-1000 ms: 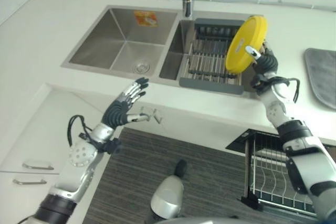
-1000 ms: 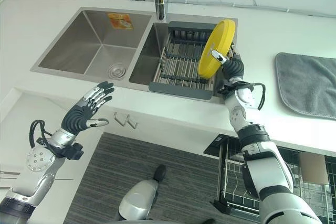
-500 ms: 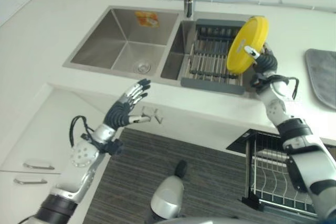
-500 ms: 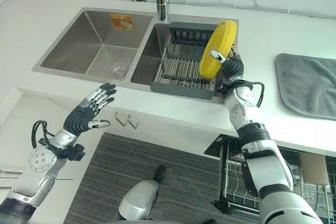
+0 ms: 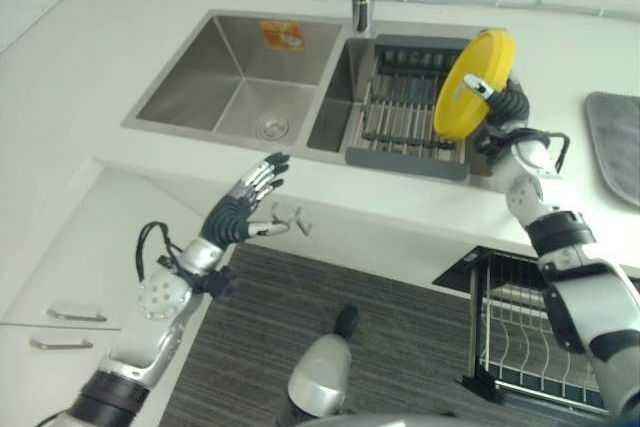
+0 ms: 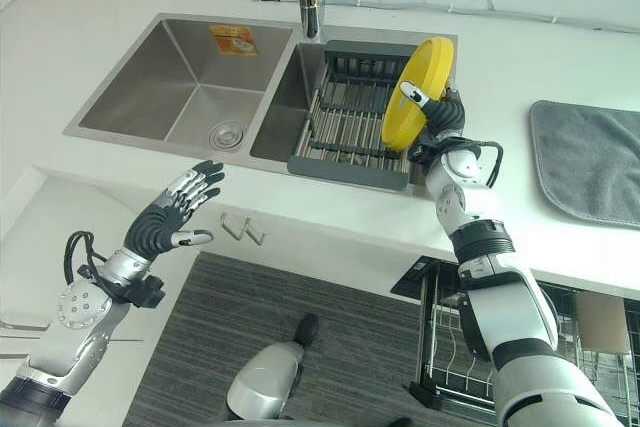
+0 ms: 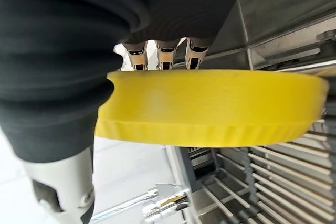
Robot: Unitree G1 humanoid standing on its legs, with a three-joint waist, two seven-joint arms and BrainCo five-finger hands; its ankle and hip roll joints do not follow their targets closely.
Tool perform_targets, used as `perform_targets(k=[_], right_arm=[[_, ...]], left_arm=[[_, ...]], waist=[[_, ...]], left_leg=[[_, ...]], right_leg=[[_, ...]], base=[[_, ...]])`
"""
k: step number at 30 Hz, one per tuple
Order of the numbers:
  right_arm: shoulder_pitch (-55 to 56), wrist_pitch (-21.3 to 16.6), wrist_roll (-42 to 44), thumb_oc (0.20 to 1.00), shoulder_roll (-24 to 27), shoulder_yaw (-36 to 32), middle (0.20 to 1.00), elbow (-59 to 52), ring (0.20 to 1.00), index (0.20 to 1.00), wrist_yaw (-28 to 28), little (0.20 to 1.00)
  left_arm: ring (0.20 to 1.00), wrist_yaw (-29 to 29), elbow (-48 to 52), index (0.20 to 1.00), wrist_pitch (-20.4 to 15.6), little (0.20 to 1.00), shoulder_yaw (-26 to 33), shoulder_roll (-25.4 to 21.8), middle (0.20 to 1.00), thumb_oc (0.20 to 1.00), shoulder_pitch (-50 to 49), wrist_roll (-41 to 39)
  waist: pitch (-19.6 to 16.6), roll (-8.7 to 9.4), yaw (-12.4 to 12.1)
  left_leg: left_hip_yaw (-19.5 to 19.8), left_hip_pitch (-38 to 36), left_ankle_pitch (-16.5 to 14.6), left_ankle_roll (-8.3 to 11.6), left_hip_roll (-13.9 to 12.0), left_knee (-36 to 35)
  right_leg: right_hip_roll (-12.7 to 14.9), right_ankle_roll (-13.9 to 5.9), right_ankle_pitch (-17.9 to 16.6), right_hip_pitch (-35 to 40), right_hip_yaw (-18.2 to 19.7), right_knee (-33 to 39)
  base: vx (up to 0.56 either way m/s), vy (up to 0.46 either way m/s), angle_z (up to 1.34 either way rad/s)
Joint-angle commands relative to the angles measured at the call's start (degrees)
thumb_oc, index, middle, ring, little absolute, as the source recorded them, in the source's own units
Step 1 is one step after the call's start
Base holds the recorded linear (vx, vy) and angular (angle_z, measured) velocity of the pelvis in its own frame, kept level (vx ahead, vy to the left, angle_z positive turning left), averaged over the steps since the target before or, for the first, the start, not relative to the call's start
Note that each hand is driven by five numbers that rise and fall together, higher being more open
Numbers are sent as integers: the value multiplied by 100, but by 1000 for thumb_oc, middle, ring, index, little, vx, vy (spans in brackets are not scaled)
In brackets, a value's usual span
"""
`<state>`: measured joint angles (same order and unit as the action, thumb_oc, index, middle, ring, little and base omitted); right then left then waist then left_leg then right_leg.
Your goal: Place the dishes in the dishwasher.
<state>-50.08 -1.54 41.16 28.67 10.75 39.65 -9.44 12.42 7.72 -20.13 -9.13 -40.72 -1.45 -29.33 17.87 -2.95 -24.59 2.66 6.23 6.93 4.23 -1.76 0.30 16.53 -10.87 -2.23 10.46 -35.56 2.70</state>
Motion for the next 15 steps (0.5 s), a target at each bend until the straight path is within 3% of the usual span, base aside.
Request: perform_targets(k=[1, 8, 15], right_arm=[[-674, -137, -53, 1000, 515, 250, 1000, -154, 1000, 1000, 6, 1000], [-860, 175, -160, 1000, 503, 394, 1000, 62, 1000, 1000, -110, 1000], [-1039, 172, -106, 1000, 600, 476, 1000, 261, 1000, 1000, -101, 1000]], left_arm=[[1000, -101, -16, 1000, -322, 1000, -196, 4, 1000, 1000, 343, -260], [1000, -159, -15, 1000, -290, 1000, -253, 26, 1000, 1000, 422, -254], [1000, -146, -51, 1000, -275, 1000, -312, -6, 1000, 1000, 482, -309]], waist=[[-109, -99, -275], [-54, -95, -305], [-24, -55, -322]], left_leg=[[-111, -198, -381, -455, 335, 10], [-86, -186, -378, -461, 347, 12], [-52, -207, -473, -433, 347, -2]], right_leg=[[225, 32, 346, -600, 507, -1328], [236, 38, 367, -620, 512, -1370], [257, -7, 472, -619, 565, -1442]], base=[[0, 0, 0], [-3, 4, 1], [30, -9, 2]])
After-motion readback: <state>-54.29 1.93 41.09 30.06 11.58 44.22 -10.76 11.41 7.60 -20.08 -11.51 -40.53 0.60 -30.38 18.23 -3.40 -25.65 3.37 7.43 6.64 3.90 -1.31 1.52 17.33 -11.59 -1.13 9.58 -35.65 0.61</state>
